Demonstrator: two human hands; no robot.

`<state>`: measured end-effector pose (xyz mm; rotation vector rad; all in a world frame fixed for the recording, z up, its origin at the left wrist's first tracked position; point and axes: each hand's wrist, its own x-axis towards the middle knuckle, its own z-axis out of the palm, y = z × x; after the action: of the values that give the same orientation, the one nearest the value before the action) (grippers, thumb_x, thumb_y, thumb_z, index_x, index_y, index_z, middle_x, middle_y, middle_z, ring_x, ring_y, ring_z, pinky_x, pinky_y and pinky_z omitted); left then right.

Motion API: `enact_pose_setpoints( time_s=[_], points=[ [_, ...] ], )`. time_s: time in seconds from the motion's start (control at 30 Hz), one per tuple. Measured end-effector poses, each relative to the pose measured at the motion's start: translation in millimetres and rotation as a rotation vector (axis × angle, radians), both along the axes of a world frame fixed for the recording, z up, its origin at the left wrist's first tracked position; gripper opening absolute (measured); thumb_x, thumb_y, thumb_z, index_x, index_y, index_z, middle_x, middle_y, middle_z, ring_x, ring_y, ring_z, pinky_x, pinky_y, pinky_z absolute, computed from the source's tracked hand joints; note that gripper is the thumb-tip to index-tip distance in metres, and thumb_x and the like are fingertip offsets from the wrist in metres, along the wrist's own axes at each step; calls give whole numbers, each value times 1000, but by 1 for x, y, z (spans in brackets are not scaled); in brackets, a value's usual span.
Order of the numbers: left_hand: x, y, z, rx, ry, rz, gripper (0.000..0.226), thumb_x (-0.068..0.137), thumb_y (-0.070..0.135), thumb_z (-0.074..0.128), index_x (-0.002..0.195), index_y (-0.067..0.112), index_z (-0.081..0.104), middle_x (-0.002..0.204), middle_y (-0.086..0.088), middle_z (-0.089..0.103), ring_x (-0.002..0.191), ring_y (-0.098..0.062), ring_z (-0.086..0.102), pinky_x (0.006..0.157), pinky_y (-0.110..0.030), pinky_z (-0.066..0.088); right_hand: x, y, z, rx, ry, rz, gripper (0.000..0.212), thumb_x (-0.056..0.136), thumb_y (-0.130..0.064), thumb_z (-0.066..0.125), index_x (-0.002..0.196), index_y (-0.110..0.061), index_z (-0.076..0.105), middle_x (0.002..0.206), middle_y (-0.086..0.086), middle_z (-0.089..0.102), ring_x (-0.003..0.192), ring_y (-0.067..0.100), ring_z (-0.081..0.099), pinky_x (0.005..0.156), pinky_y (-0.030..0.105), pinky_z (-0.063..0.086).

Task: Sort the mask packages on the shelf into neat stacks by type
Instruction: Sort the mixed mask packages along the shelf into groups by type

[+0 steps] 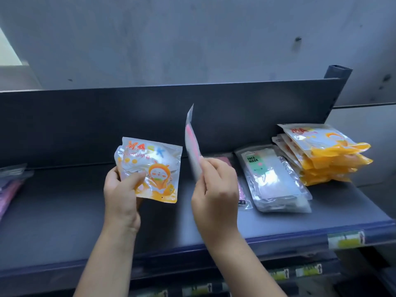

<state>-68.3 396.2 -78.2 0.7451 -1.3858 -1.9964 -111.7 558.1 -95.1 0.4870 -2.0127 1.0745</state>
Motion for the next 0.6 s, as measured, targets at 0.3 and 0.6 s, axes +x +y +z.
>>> enact_pose_setpoints(
  time_s=[0.3,0.6],
  points=[
    [25,6,-7,52,-7,205,39,89,-5,64,124,13,63,114,-12,72,98,-30,71,96,-53,57,-7,31,19,-275,-202,121,39,88,11,63,118,-11,76,106,-5,70,97,11,64,83,19,52],
    [22,9,5,32,-12,226,40,89,-4,63,126,13,63,113,-10,74,98,-29,72,91,-49,59,-17,42,34,-380,-65,19,50,86,13,64,131,-7,71,113,5,69,101,19,64,89,22,50]
  ],
)
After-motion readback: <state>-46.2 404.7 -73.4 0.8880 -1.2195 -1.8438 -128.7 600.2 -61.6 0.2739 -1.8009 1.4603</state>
